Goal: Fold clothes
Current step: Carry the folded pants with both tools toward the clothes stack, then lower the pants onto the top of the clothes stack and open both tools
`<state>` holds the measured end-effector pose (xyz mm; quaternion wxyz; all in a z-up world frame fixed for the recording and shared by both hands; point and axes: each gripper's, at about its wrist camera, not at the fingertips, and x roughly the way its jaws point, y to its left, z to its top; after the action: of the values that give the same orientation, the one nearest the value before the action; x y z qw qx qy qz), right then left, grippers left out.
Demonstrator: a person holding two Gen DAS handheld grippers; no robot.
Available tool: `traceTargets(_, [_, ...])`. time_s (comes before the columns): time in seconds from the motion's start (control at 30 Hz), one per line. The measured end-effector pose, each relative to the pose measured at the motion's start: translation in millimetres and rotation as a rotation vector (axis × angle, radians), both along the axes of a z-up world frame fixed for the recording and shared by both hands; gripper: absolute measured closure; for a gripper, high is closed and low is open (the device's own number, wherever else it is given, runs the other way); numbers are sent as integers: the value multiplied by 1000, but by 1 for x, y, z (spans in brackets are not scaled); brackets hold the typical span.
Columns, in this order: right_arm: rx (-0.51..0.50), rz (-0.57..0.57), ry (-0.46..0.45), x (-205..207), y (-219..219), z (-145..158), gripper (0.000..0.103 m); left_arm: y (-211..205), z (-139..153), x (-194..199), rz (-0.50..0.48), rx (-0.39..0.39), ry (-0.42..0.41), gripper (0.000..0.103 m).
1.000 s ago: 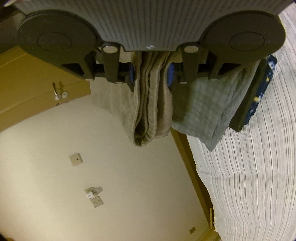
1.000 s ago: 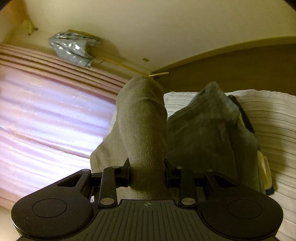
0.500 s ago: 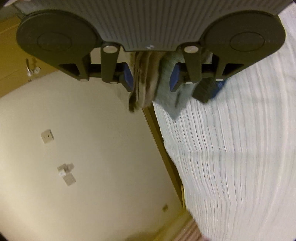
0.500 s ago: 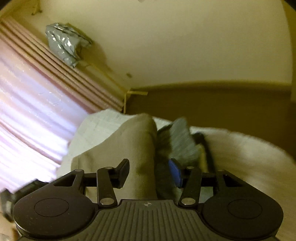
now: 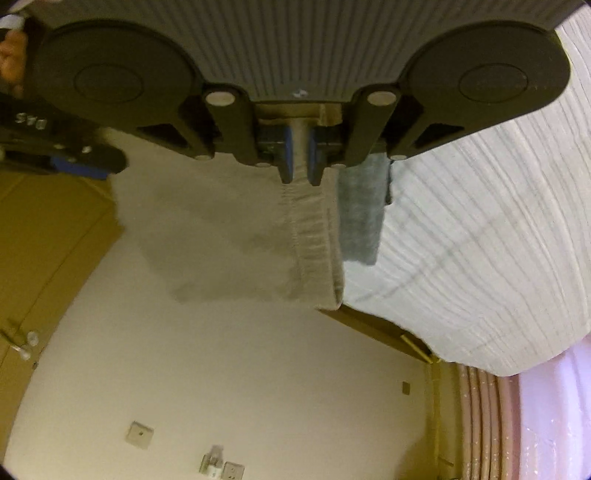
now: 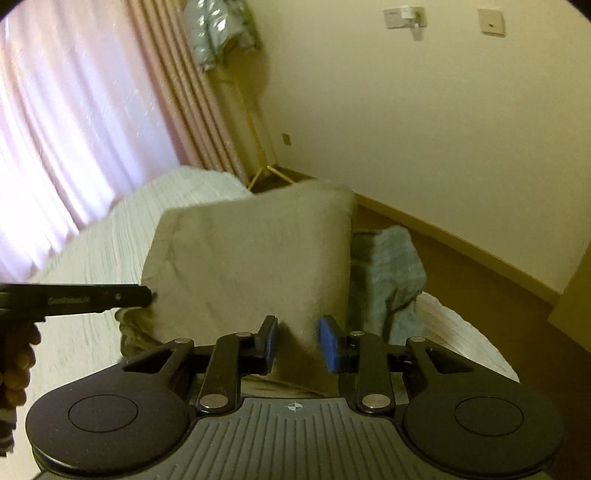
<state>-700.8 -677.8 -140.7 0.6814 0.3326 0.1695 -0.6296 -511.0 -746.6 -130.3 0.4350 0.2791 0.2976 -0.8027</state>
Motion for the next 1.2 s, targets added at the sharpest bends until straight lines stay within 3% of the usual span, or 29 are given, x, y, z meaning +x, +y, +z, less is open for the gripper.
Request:
traceTargets(0.1, [17, 18, 19, 4, -2, -10, 73, -2, -5, 2, 17, 6, 3, 89])
traceTargets(0.4, [19, 28, 33, 2, -1, -1, 72, -8, -21, 9, 70, 24, 13, 89])
traceTargets(0.6, [-41, -1, 13, -13, -10, 19, 73, -19, 19, 21, 156, -9, 92, 93])
traceTargets(0.77, [-97, -44, 22, -26, -45, 30, 73, -50, 37, -10, 103, -56, 103, 93])
traceTargets(0.9, [-94, -47, 34, -31, -76, 21, 73, -59, 15, -16, 116, -62, 84, 95])
traceTargets(1.03, [-28, -20, 42, -27, -105, -11, 73, -67, -6, -22, 130, -69, 65, 96])
traceTargets(1.13, [16, -9, 32, -27, -111, -32, 73, -74, -22, -27, 140, -75, 51, 94])
traceTargets(1.2, [10, -13, 16, -31, -106, -29, 73, -78, -32, -30, 146, -78, 42, 93])
